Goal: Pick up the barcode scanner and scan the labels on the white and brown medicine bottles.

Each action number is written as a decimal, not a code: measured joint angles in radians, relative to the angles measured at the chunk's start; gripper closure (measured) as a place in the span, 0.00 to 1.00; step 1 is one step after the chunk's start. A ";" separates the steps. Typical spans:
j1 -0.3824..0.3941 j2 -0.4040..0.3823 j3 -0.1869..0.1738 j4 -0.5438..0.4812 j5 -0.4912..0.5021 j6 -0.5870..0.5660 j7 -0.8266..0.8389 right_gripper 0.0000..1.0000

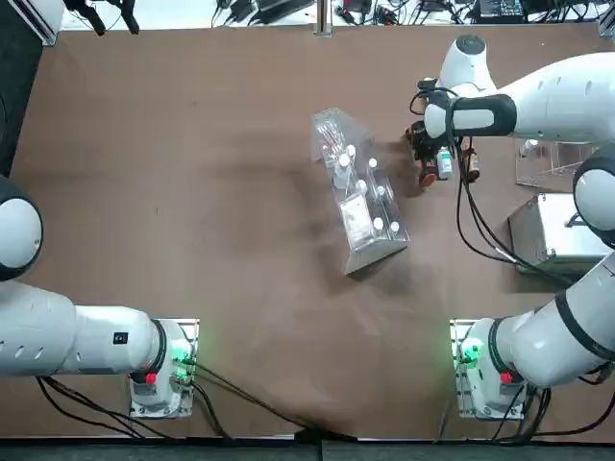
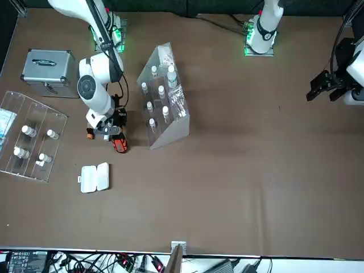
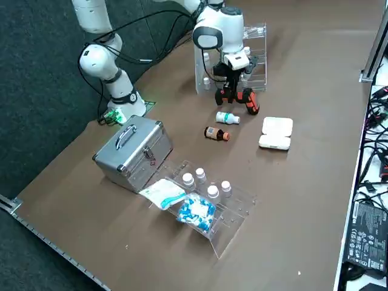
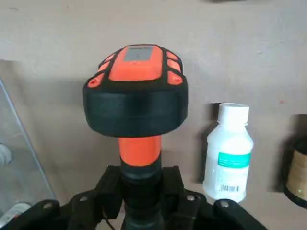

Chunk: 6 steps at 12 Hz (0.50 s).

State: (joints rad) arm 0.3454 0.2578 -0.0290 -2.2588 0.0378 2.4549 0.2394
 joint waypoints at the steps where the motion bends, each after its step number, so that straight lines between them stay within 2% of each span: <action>1: 0.000 0.006 0.000 -0.005 0.000 0.014 0.000 0.58; 6: 0.000 0.026 0.000 -0.007 0.000 0.044 0.018 0.58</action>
State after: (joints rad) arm 0.3454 0.2834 -0.0290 -2.2655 0.0378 2.4991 0.2574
